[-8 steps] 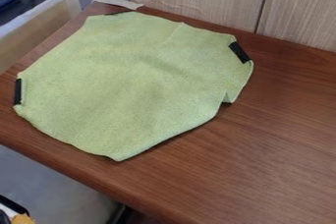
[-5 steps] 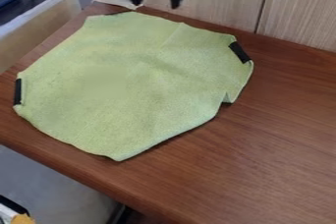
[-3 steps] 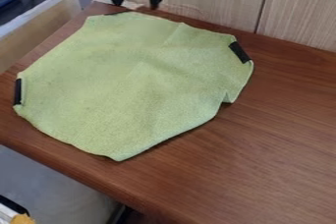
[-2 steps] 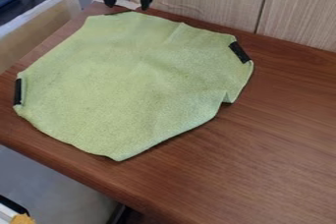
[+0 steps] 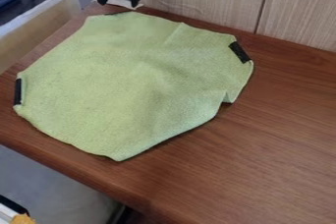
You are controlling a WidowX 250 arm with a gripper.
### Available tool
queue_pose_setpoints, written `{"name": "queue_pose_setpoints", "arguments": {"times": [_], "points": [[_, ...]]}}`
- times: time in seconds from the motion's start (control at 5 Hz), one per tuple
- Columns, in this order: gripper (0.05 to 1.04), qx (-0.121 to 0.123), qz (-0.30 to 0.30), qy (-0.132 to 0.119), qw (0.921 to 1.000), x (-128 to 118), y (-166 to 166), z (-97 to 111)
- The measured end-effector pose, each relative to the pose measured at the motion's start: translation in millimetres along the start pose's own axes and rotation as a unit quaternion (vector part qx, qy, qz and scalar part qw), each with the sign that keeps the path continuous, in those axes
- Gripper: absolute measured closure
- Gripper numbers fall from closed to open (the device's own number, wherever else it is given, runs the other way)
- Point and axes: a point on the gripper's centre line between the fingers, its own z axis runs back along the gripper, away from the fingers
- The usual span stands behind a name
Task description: Fold the cloth from top left to bottom right
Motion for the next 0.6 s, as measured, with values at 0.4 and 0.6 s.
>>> {"name": "queue_pose_setpoints", "arguments": {"times": [0.4, 0.6], "points": [[0.083, 0.005, -0.002, 0.029, 0.9996, -0.7, 14.1, -18.4], [0.083, 0.005, -0.01, 0.049, 0.9987, -4.9, 15.1, -33.5]]}}
